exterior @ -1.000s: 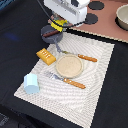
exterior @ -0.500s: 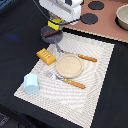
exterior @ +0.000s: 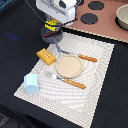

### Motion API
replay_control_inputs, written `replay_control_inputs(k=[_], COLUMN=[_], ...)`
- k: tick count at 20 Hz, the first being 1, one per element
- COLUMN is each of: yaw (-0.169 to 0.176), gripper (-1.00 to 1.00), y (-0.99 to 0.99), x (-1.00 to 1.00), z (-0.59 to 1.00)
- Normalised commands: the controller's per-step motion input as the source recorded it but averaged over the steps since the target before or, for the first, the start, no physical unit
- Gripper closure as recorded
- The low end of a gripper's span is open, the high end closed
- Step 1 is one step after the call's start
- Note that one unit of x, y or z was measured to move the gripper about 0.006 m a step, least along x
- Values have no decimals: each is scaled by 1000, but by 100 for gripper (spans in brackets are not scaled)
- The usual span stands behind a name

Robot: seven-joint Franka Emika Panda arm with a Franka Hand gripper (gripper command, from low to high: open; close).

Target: Interact with the objects in diverse but meaningful ways.

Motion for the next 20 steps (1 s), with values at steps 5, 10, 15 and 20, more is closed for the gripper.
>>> replay_control_inputs(k=[5, 10, 15, 20], yaw=[-42, -84, -210, -278], gripper=[-100, -100, -100, -100], y=[-162, -159, -312, -312], x=[-357, -333, -311, -317], z=[77, 295, 322, 133])
